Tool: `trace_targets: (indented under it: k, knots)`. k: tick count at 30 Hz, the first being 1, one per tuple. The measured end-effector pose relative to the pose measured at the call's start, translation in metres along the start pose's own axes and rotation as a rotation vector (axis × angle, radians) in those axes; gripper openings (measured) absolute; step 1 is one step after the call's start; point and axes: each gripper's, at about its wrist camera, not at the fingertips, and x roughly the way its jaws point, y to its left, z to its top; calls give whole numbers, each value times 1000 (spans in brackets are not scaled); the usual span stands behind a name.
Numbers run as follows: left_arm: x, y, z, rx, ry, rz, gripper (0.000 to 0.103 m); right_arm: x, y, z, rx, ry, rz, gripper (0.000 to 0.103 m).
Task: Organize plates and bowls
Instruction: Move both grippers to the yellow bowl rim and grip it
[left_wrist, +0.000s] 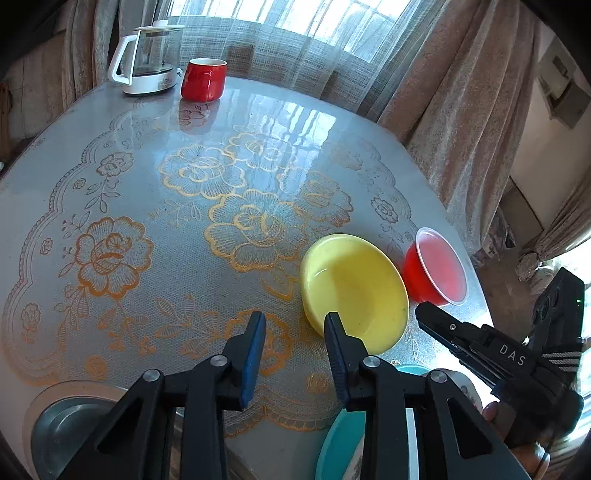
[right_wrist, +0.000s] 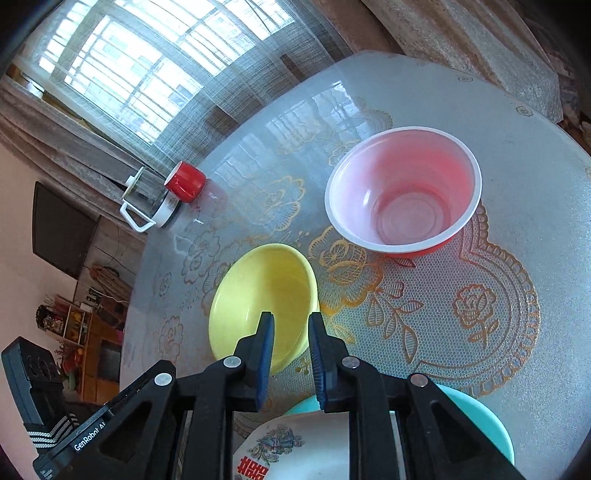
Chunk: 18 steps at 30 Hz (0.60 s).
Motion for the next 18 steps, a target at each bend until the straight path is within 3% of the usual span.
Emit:
trace_targets:
  k: [6, 10, 14, 18]
  knots:
    - [31, -7, 7, -3, 51, 43, 28, 8, -4, 1, 4, 14, -20, 19]
    - [36, -11, 6, 18, 57, -2, 15, 17, -5, -2, -5, 37, -29, 15]
    - [33, -17, 4, 53, 42, 11, 14, 15, -4, -4, -14, 33, -28, 12]
    - [24, -14, 3, 44, 25, -26, 11, 14, -3, -4, -19, 32, -30, 12]
